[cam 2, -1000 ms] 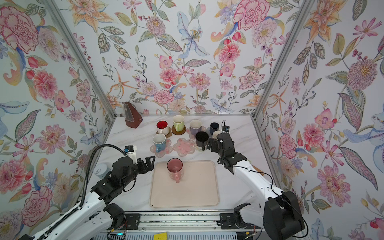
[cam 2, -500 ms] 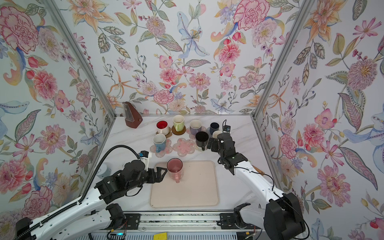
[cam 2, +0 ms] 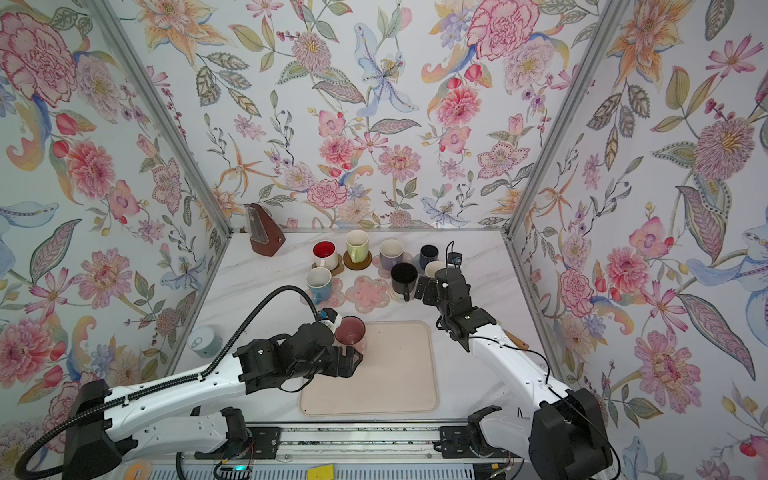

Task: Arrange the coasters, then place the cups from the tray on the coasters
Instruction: 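Lower the left gripper into the pink mug on the tray and grasp its rim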

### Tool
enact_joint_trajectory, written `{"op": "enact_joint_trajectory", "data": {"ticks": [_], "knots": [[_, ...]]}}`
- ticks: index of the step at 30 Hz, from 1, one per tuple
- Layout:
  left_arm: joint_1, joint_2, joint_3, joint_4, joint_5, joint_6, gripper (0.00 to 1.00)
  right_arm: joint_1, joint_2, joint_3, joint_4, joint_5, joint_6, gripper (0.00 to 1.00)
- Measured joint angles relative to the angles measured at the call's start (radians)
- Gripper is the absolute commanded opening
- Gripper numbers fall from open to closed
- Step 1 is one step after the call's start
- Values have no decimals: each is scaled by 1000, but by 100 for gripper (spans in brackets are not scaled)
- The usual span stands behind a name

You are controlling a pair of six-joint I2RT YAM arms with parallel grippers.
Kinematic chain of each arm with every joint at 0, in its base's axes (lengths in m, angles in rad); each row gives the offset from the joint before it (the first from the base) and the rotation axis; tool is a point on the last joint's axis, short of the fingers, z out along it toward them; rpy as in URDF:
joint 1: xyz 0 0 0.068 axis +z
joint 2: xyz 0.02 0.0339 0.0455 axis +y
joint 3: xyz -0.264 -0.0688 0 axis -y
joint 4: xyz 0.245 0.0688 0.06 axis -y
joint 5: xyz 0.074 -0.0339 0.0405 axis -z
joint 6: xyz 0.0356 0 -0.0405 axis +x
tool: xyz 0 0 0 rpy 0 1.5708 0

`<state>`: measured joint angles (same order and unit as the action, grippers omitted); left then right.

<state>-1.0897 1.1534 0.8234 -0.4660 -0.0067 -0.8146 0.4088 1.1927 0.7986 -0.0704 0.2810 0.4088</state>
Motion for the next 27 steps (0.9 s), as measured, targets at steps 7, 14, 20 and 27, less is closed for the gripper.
{"op": "enact_joint_trajectory", "data": {"ticks": [7, 14, 20, 27], "knots": [[-4, 78, 1, -7, -6, -11, 94, 0, 0, -8, 0, -2, 0, 99], [-4, 159, 61, -37, -67, -10, 93, 0, 0, -8, 1, -4, 0, 99], [-4, 191, 88, -41, -106, -6, 91, 0, 0, -8, 0, -5, 0, 99], [-4, 262, 112, -85, -121, 6, 88, 0, 3, -8, 1, -9, 0, 99]]}}
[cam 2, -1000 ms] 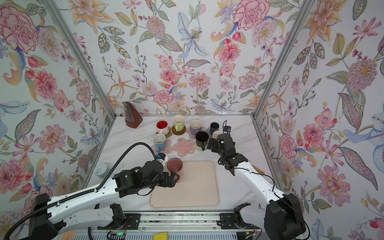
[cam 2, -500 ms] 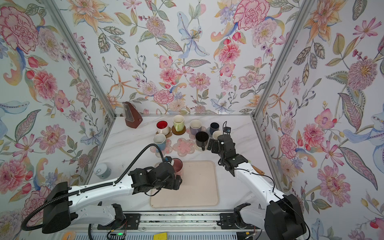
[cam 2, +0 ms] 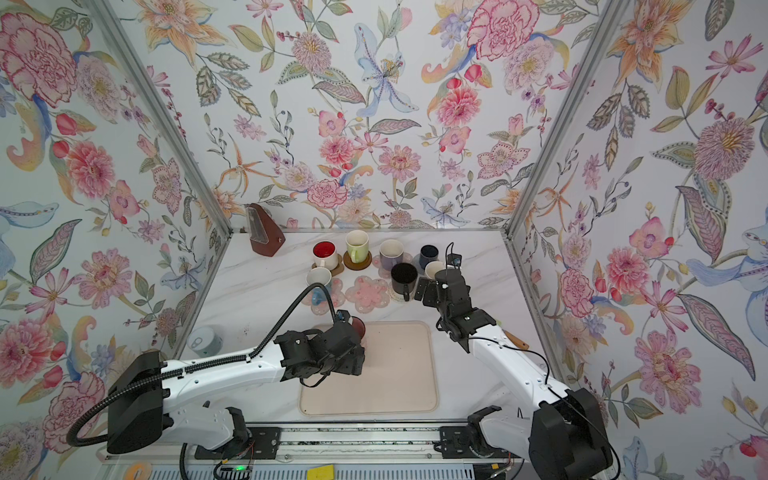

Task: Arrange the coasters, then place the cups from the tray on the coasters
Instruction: 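Lower the left gripper into the pink mug on the tray and grasp its rim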

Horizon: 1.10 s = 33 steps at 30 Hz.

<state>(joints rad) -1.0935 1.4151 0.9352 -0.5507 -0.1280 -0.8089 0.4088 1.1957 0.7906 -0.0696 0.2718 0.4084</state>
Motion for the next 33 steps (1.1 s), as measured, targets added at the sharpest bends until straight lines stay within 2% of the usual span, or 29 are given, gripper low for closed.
{"op": "enact_joint_trajectory", "data": {"ticks": [10, 25, 33], "knots": [[27, -25, -8, -49, -37, 1, 82, -1, 7, 0, 0, -6, 0, 99], [33, 20, -8, -6, 20, 30, 63, -1, 14, -6, 6, -14, 1, 99], [33, 35, -8, -6, 15, 50, 39, -1, 21, -7, 8, -22, 8, 99]]}}
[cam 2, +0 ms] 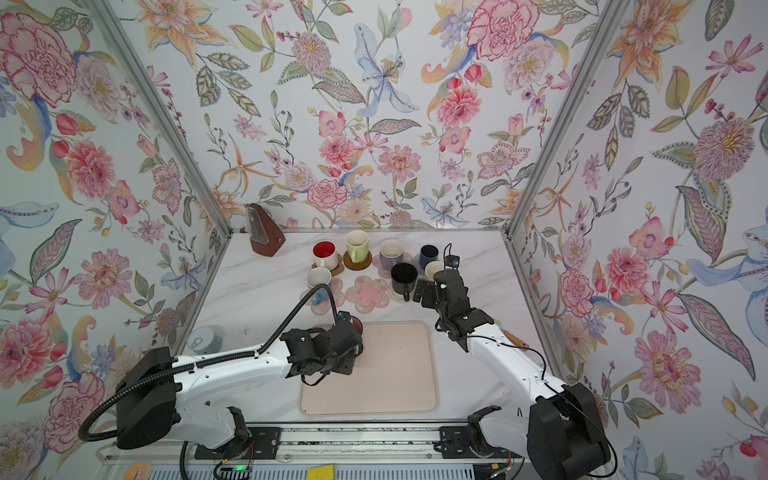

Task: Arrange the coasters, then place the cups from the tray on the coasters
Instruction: 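Lower the left gripper into the pink mug on the tray and grasp its rim, then lift the pink mug and carry it with the left gripper toward the pink flower coaster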

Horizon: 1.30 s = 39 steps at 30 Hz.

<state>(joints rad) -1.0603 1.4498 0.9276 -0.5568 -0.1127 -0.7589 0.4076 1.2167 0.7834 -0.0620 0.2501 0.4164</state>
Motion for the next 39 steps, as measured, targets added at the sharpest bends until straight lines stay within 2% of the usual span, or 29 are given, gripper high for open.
{"op": "enact_joint_trajectory", "data": {"ticks": [7, 11, 17, 32, 39], "knots": [[0, 0, 0, 0, 0, 10, 26, -4, 0, -6, 2, -2, 0, 99], [3, 0, 0, -8, -8, 19, 11, -5, 0, -13, 2, -4, 3, 99], [5, -2, 0, -8, -8, 19, 1, -5, 1, -13, 7, -7, 4, 99], [10, -44, 3, -59, -29, 63, 0, -5, 0, -13, 6, -6, 3, 99], [67, -45, 60, -69, -48, 129, 0, -10, -34, -18, 2, -3, 3, 99]]}}
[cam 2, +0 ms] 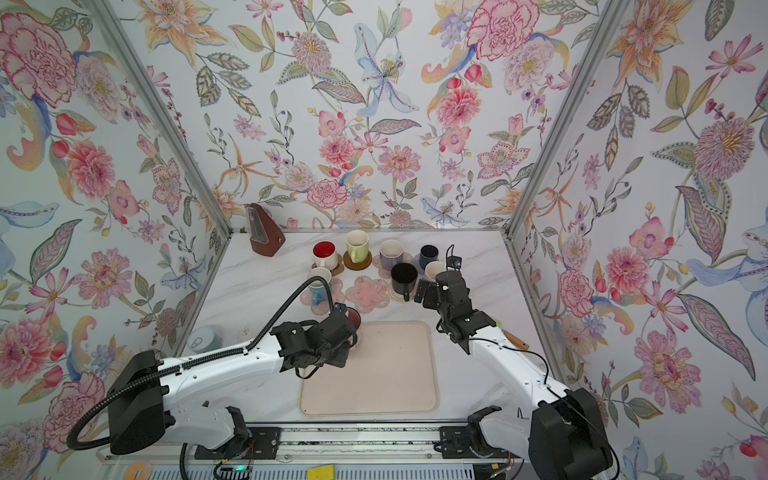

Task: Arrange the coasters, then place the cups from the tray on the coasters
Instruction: 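Lift the pink mug and carry it with the left gripper toward the pink flower coaster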

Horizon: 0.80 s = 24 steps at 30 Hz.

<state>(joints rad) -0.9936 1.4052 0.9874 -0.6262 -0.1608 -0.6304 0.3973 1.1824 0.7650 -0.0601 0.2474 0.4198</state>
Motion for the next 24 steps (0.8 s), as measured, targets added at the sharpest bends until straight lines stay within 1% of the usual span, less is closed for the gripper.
{"op": "enact_joint_trajectory", "data": {"ticks": [4, 7, 12, 17, 24], "knots": [[58, 5, 53, 9, -2, 53, 0, -6, -16, -8, -3, 2, 0, 99], [98, 35, 108, 24, -4, 94, 0, -6, -19, -14, -6, 4, 0, 99], [151, 124, 199, 58, -3, 164, 0, -14, -26, -20, -9, 4, 0, 99], [192, 241, 281, 81, 0, 217, 0, -27, -51, -41, -10, 4, 0, 99], [229, 342, 345, 82, 10, 259, 0, -42, -76, -61, -19, 4, 0, 99]]}}
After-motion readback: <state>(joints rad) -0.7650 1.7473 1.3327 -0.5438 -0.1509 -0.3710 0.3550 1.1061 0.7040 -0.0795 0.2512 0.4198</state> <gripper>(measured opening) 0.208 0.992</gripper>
